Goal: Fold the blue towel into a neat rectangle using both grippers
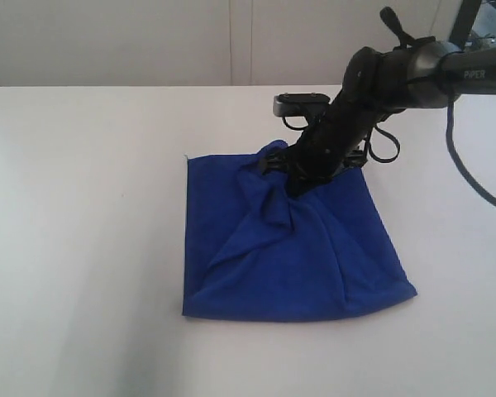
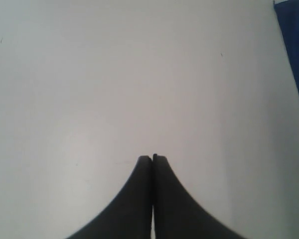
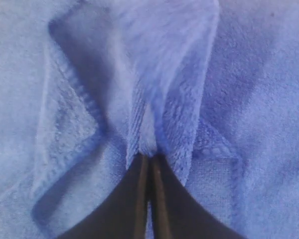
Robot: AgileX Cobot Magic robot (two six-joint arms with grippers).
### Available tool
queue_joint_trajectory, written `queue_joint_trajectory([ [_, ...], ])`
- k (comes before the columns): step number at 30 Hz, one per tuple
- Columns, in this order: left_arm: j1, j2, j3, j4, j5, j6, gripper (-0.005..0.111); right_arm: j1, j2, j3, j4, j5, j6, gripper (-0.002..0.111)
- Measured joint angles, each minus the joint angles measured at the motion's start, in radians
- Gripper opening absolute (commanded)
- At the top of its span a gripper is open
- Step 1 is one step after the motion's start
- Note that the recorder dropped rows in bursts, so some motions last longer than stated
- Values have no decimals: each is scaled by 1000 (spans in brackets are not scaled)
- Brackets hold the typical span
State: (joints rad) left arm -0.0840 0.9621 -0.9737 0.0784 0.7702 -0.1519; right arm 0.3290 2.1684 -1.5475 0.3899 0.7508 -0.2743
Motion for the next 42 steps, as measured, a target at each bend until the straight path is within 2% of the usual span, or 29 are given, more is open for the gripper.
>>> queue_joint_trajectory([
  [5,0,0,0,0,0,0,0,0,2,0,0,-2,-2,20],
  [7,0,0,0,0,0,0,0,0,-9,0,0,-2,-2,23],
  [14,0,0,0,0,0,0,0,-11,-94,0,0,-2,82,24],
  [22,0,0,0,0,0,0,0,-111,-137,23,25,25,136,28],
  [34,0,0,0,0,0,0,0,-158,-137,254,371,-114,144,29],
  [42,0,0,0,0,0,0,0,-158,-137,309,435,-210,144,29],
])
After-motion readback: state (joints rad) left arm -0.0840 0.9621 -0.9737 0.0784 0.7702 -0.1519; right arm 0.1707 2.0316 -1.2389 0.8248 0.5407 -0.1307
